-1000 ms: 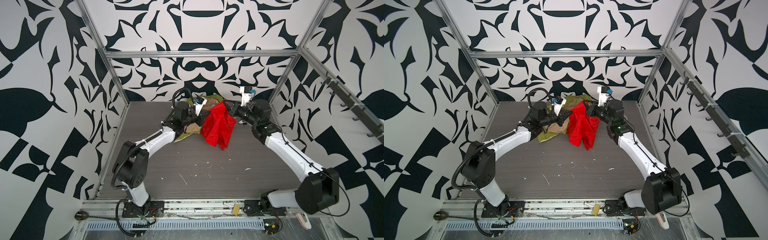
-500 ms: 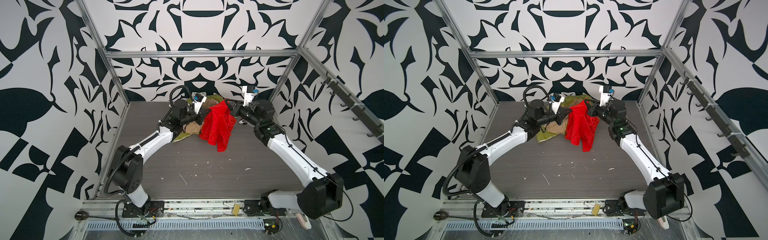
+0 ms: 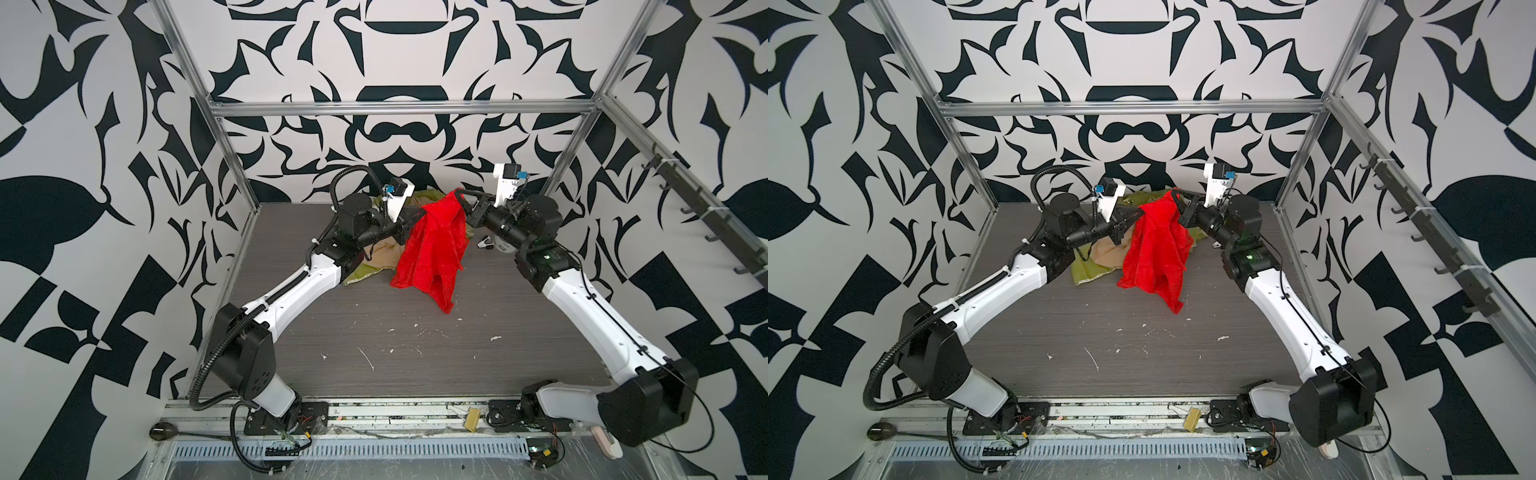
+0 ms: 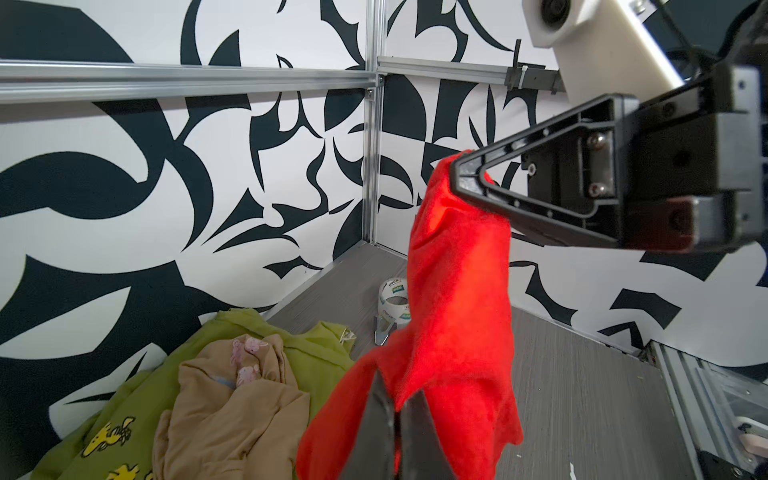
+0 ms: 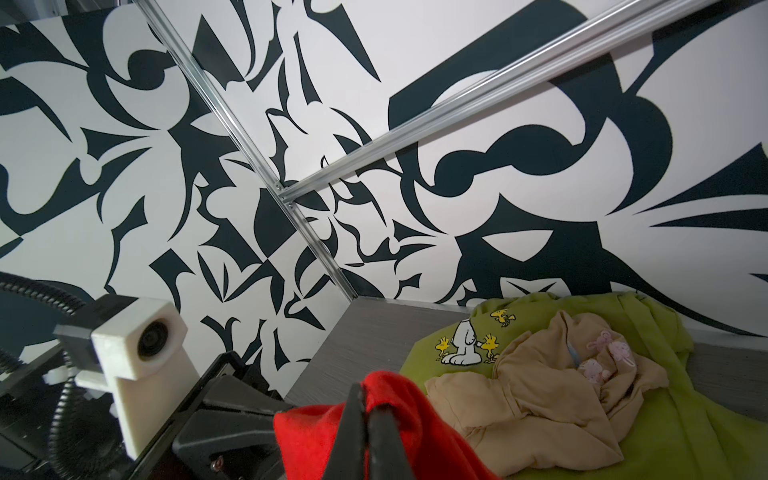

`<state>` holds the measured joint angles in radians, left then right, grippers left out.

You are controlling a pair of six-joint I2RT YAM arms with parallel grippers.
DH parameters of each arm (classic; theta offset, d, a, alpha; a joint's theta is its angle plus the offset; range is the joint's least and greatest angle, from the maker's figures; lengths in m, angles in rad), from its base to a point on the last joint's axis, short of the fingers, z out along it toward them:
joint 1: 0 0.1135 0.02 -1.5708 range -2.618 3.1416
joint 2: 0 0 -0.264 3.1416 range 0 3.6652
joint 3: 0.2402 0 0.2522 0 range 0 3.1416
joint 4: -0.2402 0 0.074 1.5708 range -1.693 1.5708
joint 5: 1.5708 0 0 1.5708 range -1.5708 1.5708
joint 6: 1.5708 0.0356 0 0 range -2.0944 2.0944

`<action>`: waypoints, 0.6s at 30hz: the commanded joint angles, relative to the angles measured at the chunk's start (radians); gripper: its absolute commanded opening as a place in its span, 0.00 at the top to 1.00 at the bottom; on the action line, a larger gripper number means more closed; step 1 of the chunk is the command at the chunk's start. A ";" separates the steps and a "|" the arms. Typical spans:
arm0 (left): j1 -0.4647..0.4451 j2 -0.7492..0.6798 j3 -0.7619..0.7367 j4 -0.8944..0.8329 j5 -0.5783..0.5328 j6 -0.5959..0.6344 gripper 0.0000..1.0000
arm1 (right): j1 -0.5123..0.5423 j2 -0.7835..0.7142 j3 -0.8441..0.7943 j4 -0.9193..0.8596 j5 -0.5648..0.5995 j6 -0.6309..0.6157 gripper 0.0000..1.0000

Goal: Pick out a specific cloth from the pile
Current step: 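Lift the red cloth up with both grippers, away from the pile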

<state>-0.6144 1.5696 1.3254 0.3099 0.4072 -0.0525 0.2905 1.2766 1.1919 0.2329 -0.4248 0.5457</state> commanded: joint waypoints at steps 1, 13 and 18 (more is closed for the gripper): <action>-0.009 -0.050 0.047 0.035 0.005 -0.003 1.00 | 0.004 -0.039 0.060 0.016 0.002 -0.015 1.00; -0.030 -0.128 0.076 0.008 0.013 0.002 1.00 | 0.040 -0.065 0.143 -0.014 -0.019 -0.014 1.00; -0.039 -0.174 0.075 -0.008 0.019 0.001 1.00 | 0.058 -0.090 0.167 -0.007 -0.030 0.000 1.00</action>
<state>-0.6456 1.4502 1.3590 0.2863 0.4103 -0.0521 0.3359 1.2247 1.3033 0.1829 -0.4347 0.5461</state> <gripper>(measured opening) 0.053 0.055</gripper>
